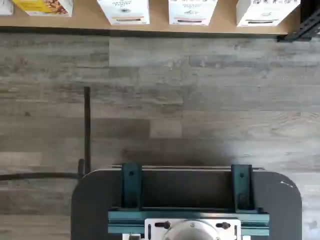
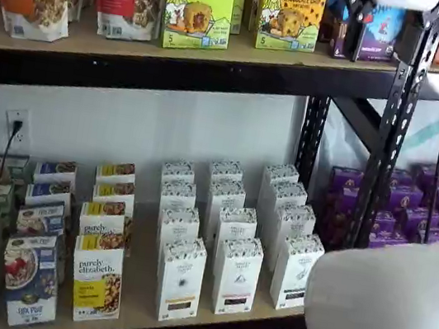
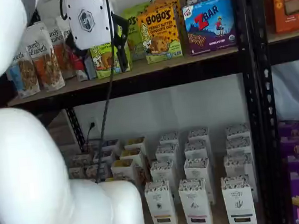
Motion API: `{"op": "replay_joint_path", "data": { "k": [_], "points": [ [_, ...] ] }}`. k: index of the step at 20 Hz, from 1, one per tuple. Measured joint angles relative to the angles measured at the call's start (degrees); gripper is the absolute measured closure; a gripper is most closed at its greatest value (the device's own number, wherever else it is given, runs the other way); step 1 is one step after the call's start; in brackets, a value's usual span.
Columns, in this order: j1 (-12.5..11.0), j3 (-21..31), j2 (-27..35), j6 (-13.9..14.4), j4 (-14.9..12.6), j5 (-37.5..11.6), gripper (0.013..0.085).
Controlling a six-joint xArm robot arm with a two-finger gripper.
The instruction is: Pick up the white box with a yellow strip in the middle, on the bottom shelf, the fourth box from the left
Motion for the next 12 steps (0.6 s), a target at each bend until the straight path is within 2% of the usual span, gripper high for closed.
{"op": "replay_joint_path", "data": {
  "k": [2,4,12],
  "points": [
    [-2.60,-0.63,0.77,-1.13,2.85,1.43,0.0130],
    [-3.51,-0.65,0.79,-1.61,4.10,1.57,0.0130],
    [-1.35,1.52,0.39,-0.11,3.24,-0.80,0.0130]
  ]
}}
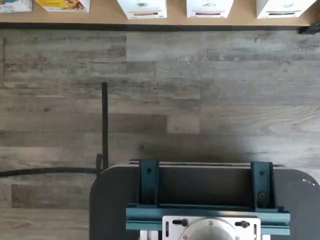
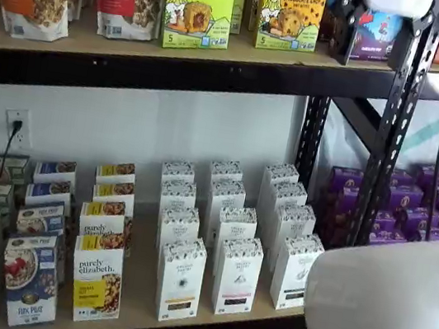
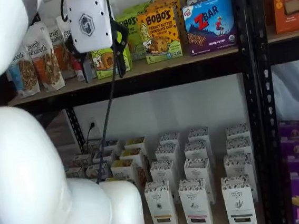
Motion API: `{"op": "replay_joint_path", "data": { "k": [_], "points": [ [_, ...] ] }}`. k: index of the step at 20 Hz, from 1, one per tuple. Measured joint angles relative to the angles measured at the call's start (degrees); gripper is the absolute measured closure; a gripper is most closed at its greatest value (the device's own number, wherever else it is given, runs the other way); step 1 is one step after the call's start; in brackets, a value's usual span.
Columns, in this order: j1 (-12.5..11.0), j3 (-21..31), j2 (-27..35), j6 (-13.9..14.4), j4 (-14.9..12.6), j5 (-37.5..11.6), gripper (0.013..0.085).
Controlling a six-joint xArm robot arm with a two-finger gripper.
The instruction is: Pick up the white box with a yellow strip in the middle, on the bottom shelf, the fourth box from the left
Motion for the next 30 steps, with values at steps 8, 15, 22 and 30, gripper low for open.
{"op": "replay_joint_path", "data": {
  "k": [8,15,22,30],
  "points": [
    [3.44,4.05,-0.57,2.50,-1.78,-4.89,0.0130],
    [8.20,8.08,-0.49,6.55,-3.82,-9.60,0.0130],
    [12.00,12.94,-0.15,10.32,-3.36,-15.80,0.0130],
    [18.21,18.60,1.42,16.28,-5.65,-23.90,0.0130]
  ]
}}
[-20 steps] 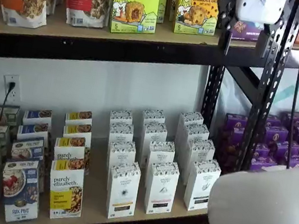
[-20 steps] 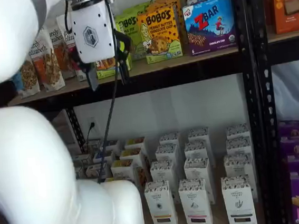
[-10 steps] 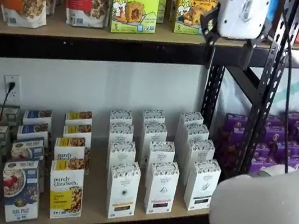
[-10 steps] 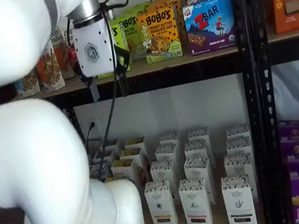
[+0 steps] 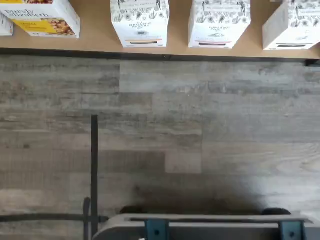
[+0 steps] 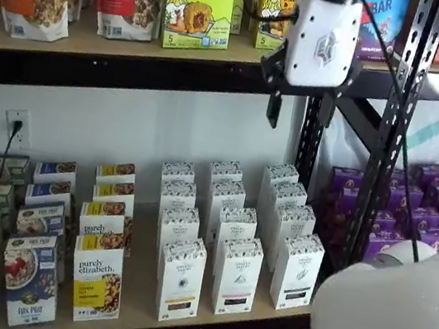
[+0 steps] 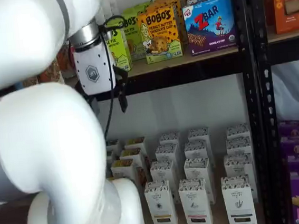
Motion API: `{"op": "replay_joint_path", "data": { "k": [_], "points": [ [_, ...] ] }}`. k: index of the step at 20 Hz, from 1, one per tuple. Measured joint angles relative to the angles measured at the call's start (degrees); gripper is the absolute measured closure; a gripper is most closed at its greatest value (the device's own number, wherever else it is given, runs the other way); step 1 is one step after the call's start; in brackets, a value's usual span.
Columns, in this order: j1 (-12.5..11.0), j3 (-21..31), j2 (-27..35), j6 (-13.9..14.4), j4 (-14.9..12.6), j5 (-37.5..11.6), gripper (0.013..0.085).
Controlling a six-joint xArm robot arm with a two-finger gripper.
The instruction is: Pick up the white box with a yellow strip in the middle, on the bottom shelf, the fourth box from the left
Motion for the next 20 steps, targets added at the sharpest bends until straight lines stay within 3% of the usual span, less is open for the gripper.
{"op": "replay_joint_path", "data": {
  "k": [6,11,20],
  "points": [
    [2.65,4.64,2.00,2.72,0.26,-7.57,0.0130],
    [3.45,6.95,4.72,3.49,0.65,-12.18,0.0130],
    [4.78,9.23,10.31,5.39,-1.22,-19.38,0.0130]
  ]
}}
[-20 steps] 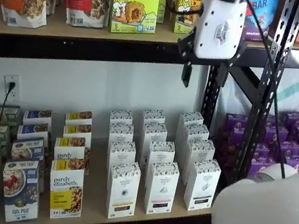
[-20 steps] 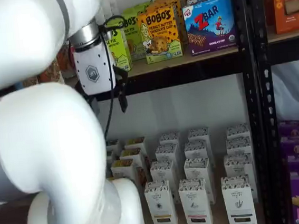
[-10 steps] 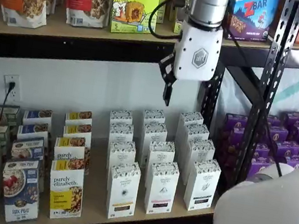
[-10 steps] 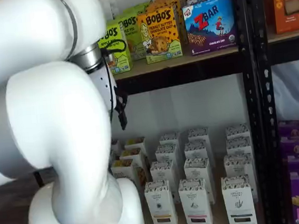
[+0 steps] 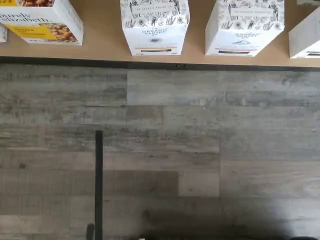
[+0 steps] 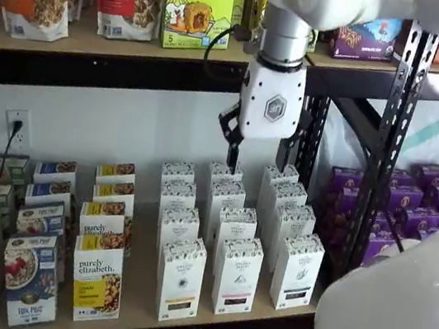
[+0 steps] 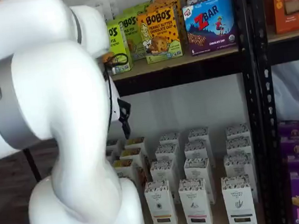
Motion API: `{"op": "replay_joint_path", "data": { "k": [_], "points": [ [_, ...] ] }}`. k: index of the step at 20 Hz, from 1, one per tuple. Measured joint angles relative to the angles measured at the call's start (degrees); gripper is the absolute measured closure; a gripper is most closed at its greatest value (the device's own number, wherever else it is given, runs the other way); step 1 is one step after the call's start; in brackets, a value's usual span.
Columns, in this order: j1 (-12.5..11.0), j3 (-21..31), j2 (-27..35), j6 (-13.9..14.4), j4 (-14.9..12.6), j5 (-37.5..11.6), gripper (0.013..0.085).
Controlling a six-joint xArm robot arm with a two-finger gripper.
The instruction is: Pick up the white box with a yellow strip in the middle, on the bottom shelf, the fourth box from the left
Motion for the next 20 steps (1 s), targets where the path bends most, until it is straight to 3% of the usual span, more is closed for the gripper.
{"op": "replay_joint_path", "data": {
  "k": [10,20],
  "points": [
    [1.29,3.34,6.87,2.43,-1.76,-12.59,0.0130],
    [1.91,3.50,16.70,3.69,-2.16,-23.62,0.0130]
  ]
}}
